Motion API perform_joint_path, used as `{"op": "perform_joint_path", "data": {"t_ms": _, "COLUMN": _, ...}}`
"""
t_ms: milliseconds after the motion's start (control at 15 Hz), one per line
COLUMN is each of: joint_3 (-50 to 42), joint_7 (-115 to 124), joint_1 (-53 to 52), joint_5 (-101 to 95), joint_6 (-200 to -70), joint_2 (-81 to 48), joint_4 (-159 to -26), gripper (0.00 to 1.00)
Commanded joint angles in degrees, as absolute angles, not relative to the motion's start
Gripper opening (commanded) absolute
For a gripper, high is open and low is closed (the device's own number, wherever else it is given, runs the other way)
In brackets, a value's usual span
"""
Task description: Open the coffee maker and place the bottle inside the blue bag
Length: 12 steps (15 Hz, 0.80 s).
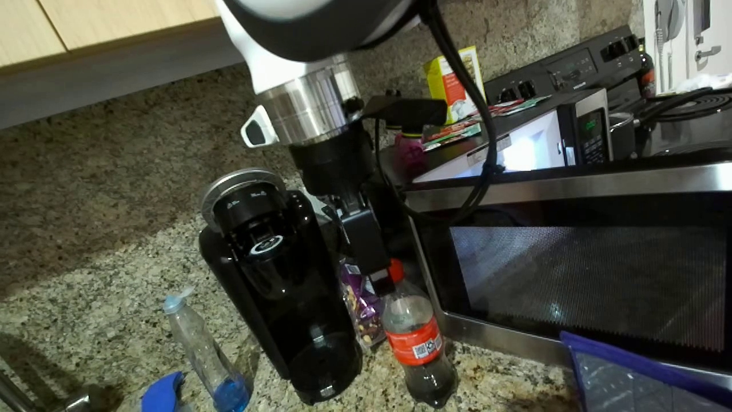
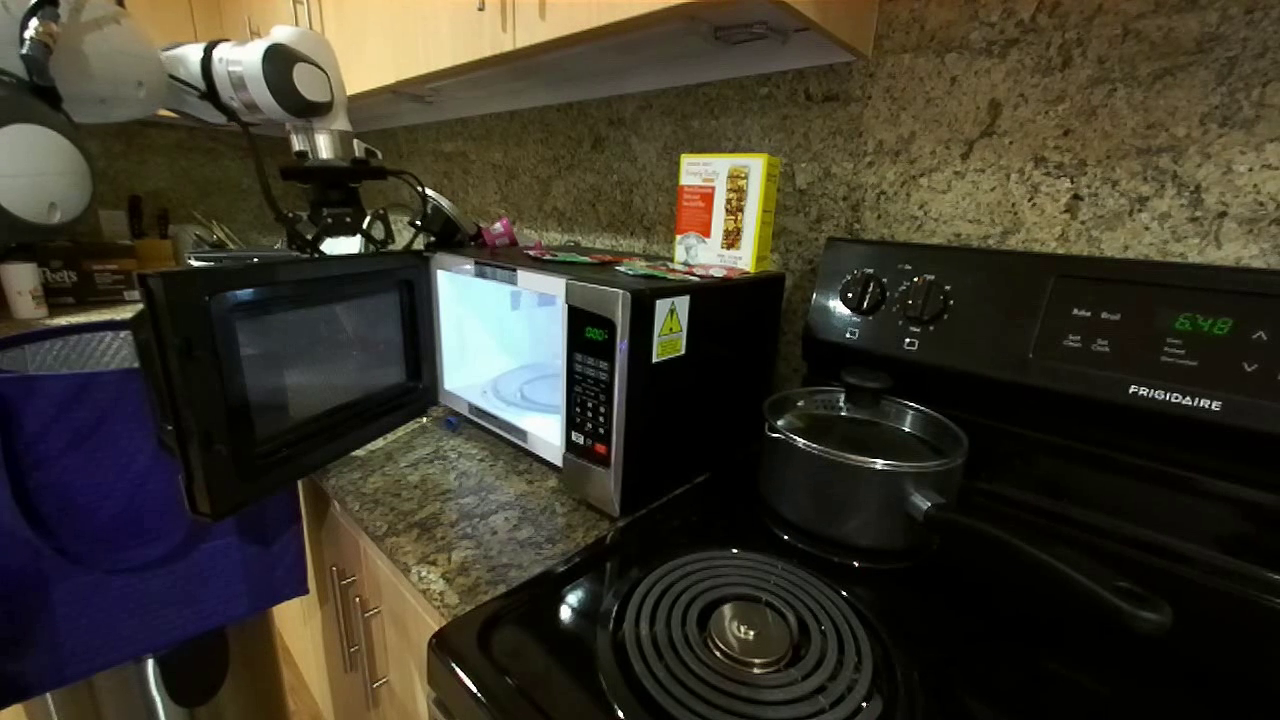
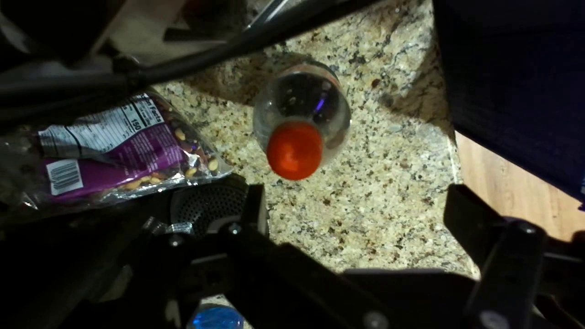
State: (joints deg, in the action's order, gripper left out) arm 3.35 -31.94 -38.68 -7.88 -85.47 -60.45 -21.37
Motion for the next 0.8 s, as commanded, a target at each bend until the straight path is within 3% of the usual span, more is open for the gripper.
{"op": "perform_joint_path", "data": {"t_ms": 0, "joint_3": 2.1, "joint_7": -33.4, "joint_1": -38.7, "joint_5": -10.0, "joint_6": -85.1, "joint_2": -60.9, "joint_4": -21.5, "gripper": 1.0}}
{"op": "perform_joint_path", "data": {"t_ms": 400, "joint_3": 1.3, "joint_7": -33.5, "joint_1": -38.3, "joint_5": -10.5, "joint_6": -84.3, "joint_2": -62.3, "joint_4": -21.3, "gripper": 1.0}}
{"op": "perform_joint_path", "data": {"t_ms": 467, "joint_3": 1.2, "joint_7": -33.5, "joint_1": -38.2, "joint_5": -10.5, "joint_6": -84.3, "joint_2": -62.5, "joint_4": -21.3, "gripper": 0.75}}
{"op": "perform_joint_path", "data": {"t_ms": 533, "joint_3": 1.2, "joint_7": -33.5, "joint_1": -38.2, "joint_5": -10.5, "joint_6": -84.3, "joint_2": -62.6, "joint_4": -21.2, "gripper": 0.74}}
{"op": "perform_joint_path", "data": {"t_ms": 733, "joint_3": 1.3, "joint_7": -33.3, "joint_1": -38.1, "joint_5": -10.3, "joint_6": -84.5, "joint_2": -62.9, "joint_4": -21.1, "gripper": 0.54}}
